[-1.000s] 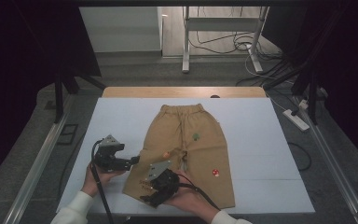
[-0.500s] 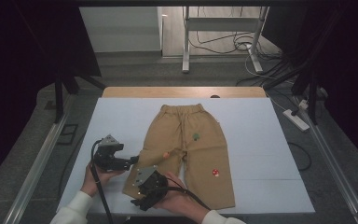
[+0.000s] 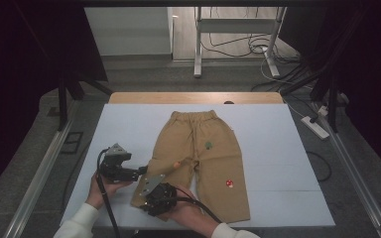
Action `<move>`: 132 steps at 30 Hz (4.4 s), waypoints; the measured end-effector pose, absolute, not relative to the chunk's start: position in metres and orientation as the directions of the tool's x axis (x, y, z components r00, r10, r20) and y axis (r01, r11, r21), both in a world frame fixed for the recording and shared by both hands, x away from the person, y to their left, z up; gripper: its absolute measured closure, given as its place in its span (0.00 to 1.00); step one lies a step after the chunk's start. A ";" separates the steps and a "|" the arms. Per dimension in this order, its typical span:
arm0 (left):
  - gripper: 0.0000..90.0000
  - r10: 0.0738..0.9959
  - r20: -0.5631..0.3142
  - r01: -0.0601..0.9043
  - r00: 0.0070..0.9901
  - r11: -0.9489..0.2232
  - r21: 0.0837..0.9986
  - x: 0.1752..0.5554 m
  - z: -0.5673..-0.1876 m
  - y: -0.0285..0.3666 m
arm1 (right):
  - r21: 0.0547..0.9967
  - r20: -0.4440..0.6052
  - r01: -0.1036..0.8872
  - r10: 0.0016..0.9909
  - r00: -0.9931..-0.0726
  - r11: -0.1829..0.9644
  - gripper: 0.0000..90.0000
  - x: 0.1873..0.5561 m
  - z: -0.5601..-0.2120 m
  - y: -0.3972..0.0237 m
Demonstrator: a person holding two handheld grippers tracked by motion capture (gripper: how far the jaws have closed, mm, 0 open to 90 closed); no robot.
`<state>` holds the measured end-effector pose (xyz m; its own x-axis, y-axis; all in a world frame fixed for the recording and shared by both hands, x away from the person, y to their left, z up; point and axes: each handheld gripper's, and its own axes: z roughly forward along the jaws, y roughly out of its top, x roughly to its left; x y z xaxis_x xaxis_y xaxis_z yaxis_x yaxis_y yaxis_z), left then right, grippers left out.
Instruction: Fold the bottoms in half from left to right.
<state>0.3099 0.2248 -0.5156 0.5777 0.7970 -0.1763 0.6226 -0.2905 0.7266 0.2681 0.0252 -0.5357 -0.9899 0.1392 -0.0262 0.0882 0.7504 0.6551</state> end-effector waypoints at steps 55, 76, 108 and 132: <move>0.13 0.773 -0.205 0.644 0.600 -0.316 0.696 0.377 -0.504 0.175 | 0.695 0.068 0.110 0.087 -0.994 0.710 0.95 0.262 -0.514 -0.025; 0.15 0.805 -0.195 0.691 0.560 -0.323 0.647 0.408 -0.523 0.172 | 0.691 0.074 0.117 0.091 -0.993 0.714 0.95 0.261 -0.517 -0.025; 0.20 0.802 -0.201 0.715 0.562 -0.349 0.606 0.430 -0.536 0.164 | 0.683 0.074 0.116 0.090 -0.993 0.721 0.94 0.261 -0.519 -0.025; 0.93 0.727 -0.321 0.728 0.607 -0.346 0.593 0.425 -0.535 0.169 | 0.680 0.074 0.114 0.087 -0.993 0.725 0.94 0.262 -0.520 -0.025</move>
